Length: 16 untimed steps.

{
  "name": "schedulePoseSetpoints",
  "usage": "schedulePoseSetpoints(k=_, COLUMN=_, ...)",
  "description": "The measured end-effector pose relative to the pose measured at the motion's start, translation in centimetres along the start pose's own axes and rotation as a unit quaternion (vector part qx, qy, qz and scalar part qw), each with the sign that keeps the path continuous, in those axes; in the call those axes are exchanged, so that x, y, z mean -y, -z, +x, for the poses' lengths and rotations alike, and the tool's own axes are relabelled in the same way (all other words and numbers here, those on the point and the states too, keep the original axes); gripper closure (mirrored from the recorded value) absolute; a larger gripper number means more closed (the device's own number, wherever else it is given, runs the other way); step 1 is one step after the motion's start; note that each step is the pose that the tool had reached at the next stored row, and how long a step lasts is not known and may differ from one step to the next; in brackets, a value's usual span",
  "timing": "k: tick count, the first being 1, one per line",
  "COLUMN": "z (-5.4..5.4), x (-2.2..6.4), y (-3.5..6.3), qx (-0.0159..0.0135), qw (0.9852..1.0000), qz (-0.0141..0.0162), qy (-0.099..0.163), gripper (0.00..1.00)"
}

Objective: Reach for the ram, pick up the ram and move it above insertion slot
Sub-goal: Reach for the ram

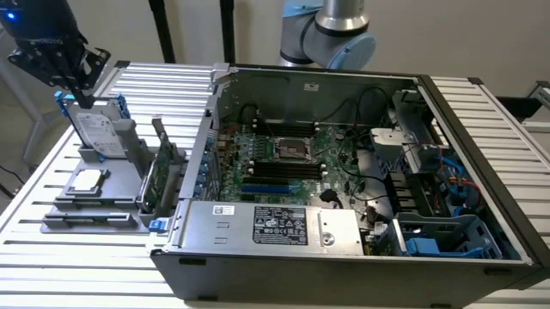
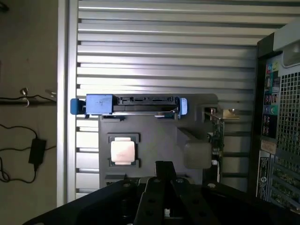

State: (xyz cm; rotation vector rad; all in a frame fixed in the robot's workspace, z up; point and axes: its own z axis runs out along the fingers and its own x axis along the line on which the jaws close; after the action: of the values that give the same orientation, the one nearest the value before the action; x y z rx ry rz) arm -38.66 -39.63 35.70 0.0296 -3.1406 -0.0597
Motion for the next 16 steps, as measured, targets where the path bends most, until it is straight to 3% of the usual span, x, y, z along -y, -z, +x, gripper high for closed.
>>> schedulePoseSetpoints(k=16, z=0.9, x=6.76, y=0.04, qx=0.0001, qw=1.0000, qz=-0.0002, qy=0.002, gripper=0.89)
